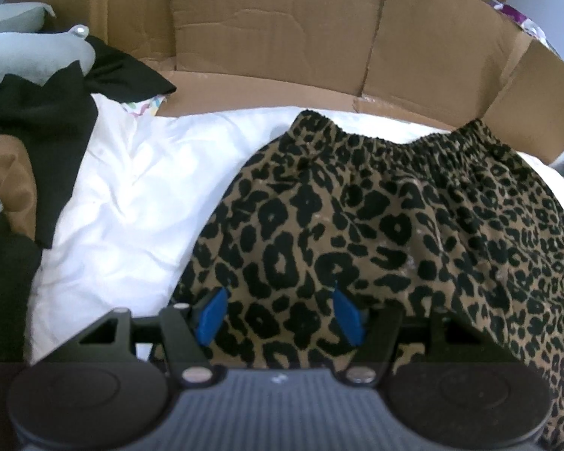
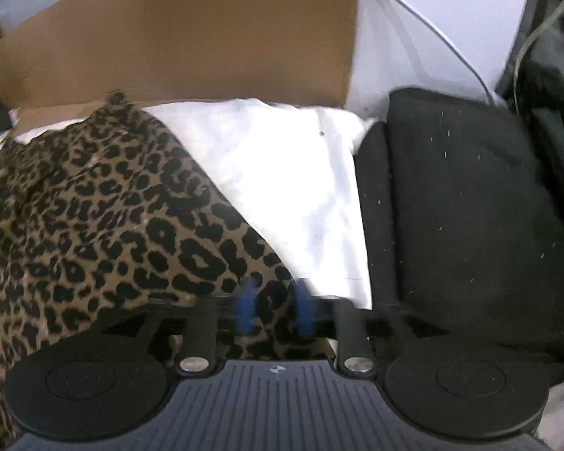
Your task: Fold clothes
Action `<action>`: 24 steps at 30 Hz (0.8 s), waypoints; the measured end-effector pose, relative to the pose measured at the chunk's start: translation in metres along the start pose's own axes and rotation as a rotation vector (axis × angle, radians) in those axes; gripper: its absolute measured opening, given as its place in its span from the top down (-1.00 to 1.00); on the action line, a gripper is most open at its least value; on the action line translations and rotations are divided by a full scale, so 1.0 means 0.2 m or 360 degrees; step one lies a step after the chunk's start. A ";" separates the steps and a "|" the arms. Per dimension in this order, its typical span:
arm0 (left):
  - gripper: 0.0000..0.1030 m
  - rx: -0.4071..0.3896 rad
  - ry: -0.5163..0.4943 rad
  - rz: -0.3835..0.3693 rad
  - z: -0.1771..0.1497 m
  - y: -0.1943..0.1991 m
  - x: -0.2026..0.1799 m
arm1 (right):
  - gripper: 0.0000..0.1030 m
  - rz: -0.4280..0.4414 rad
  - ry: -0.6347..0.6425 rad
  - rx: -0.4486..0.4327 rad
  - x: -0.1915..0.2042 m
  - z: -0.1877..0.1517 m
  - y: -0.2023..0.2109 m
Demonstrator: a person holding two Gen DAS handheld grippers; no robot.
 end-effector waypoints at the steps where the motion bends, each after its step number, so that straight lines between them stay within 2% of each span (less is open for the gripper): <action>1: -0.28 0.0000 -0.0007 0.0001 0.00 0.00 0.00 | -0.04 -0.0005 0.0018 0.0005 0.01 -0.01 0.00; 6: -0.28 0.0020 0.0005 0.0010 -0.01 0.00 0.01 | -0.01 -0.0004 0.0063 0.0040 0.02 -0.03 -0.03; 12: -0.28 0.0036 -0.0004 0.0010 -0.02 0.01 0.03 | 0.00 -0.0022 0.0177 0.0000 0.07 -0.03 0.00; 16: -0.28 0.0036 0.0057 0.0018 -0.03 0.00 0.05 | 0.27 -0.0010 0.0162 0.0071 0.05 -0.05 -0.05; 18: -0.28 0.0039 0.0099 0.0019 -0.03 -0.01 0.06 | 0.27 -0.0018 0.0117 0.0071 0.02 -0.05 -0.06; 20: -0.28 0.0048 0.0155 0.0011 -0.04 -0.01 0.07 | 0.36 -0.0041 0.0112 0.0093 0.01 -0.06 -0.07; 24: -0.28 0.0066 0.0208 0.0007 -0.06 -0.01 0.08 | 0.35 -0.0036 0.0106 0.0104 0.00 -0.07 -0.07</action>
Point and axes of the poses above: each gripper's, at about its wrist camera, not at the fingertips, and y roughly against the way its jaws point, x to its left, z to its top, the point moved 2 cm from there along -y, roughly the way its jaws point, and after that the axes turned 13 degrees about z, right-handed, at the moved point
